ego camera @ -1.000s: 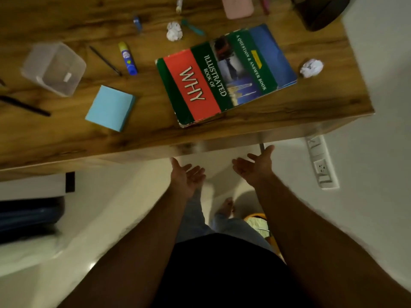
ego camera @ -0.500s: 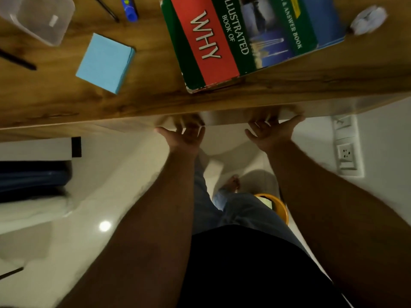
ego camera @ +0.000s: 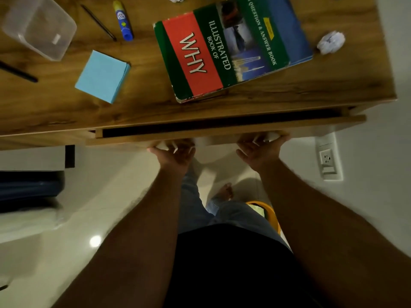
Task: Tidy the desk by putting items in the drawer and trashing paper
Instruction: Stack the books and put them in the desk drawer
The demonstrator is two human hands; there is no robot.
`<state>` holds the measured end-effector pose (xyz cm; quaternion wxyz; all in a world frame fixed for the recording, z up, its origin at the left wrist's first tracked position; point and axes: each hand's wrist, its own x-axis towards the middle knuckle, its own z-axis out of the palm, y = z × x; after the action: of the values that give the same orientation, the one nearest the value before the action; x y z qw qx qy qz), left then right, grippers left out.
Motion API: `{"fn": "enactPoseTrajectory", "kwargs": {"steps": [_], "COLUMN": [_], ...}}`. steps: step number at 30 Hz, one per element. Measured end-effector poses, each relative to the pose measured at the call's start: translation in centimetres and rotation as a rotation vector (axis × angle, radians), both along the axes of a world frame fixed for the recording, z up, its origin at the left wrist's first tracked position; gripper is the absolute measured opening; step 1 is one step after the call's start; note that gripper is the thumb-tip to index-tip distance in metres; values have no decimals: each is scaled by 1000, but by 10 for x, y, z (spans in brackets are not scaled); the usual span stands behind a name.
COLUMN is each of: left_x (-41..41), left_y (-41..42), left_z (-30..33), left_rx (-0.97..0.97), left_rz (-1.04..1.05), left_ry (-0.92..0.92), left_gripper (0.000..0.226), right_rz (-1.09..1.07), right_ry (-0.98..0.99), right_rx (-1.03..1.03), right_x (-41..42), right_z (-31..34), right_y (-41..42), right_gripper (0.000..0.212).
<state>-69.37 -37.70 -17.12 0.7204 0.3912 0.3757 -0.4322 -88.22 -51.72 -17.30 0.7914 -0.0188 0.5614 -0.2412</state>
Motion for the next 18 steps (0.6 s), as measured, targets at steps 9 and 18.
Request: {"fn": "enactPoseTrajectory", "kwargs": {"steps": [9, 18], "left_x": [-30, -22], "left_y": [51, -10], "left_z": [62, 116], "left_rx": [436, 484], "left_rz": [-1197, -1451], "left_ry": [-764, -1906], "left_gripper": [21, 21], "right_rz": [592, 1110], "right_ry": [513, 893], "right_rx": [-325, -1696], "right_x": [-56, 9], "right_z": [51, 117], "right_y": [22, 16], "right_gripper": [32, 31]}}
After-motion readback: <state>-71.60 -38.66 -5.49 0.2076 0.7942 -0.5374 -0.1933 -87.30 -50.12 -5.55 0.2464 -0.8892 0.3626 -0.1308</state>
